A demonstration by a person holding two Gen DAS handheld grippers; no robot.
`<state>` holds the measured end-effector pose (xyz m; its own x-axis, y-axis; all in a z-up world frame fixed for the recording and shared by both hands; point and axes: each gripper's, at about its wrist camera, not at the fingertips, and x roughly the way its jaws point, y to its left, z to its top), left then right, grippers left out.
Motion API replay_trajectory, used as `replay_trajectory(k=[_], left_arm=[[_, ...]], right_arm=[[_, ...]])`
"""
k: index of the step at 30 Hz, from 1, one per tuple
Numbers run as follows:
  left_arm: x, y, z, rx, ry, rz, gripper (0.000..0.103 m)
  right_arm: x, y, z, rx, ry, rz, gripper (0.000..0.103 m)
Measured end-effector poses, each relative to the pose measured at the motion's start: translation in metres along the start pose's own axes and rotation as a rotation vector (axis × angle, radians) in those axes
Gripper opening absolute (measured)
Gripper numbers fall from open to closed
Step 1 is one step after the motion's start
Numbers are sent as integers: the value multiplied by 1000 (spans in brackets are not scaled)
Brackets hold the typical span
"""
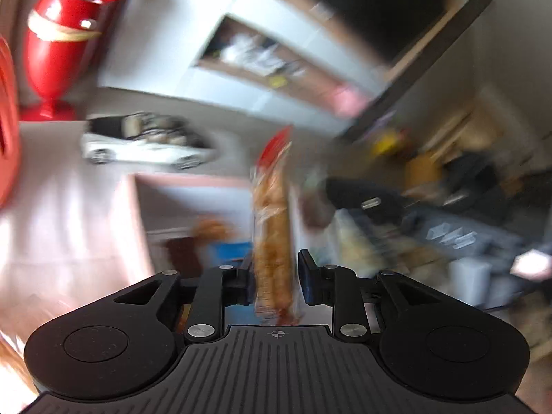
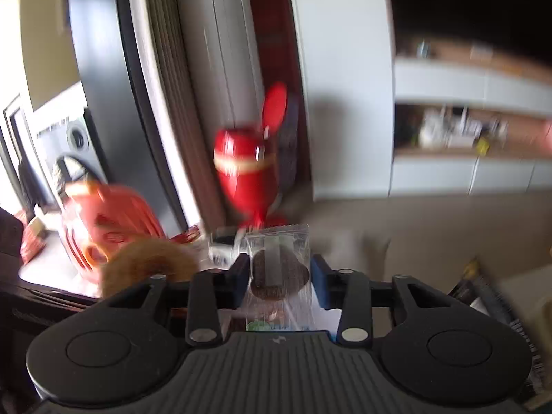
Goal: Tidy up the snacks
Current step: 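Carry both held snacks into the pink box and open both tools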
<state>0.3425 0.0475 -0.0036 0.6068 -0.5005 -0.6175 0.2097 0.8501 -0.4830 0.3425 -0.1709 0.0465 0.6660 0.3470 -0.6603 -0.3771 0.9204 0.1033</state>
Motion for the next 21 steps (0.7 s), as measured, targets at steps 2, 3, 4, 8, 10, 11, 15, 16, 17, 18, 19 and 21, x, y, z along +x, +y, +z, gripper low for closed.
replay_trajectory(k=[2,3,4,8,10,11,15,16,17,18,19,21], left_arm=[[8,1,-3,46,-10,44,30],[5,5,-4,30,-25,29,30],[-3,8,-6,-3,-57,0,30],[-53,9,-24,-40,-206,24,30],[-79,7,-40,-35,-262,101,30],[-90,9,-48,-42,-283,128,30],[-129,18,-90,-138,-310,177,30],[-136,24,-99,-168,-306,189,30],[-141,28,-110,-197,-299,205,30],[-146,31,-121,-226,-290,219,30],[-150,37,-134,-256,-278,231,30],[-153,54,-154,-336,-254,245,30]], right_arm=[[13,-4,-10,11,3,-71,50],[12,-4,-19,7,-3,-80,50],[7,-5,-27,0,-14,-75,53],[-23,2,-55,-65,-92,-131,70],[-37,9,-68,-99,-106,-136,71],[-42,12,-71,-109,-107,-129,71],[-61,29,-92,-129,-99,-85,77],[-67,33,-98,-125,-92,-69,77],[-70,37,-104,-120,-81,-52,77],[-72,40,-110,-120,-66,-36,77],[-73,45,-116,-125,-51,-22,77],[-74,53,-128,-123,-26,9,77]])
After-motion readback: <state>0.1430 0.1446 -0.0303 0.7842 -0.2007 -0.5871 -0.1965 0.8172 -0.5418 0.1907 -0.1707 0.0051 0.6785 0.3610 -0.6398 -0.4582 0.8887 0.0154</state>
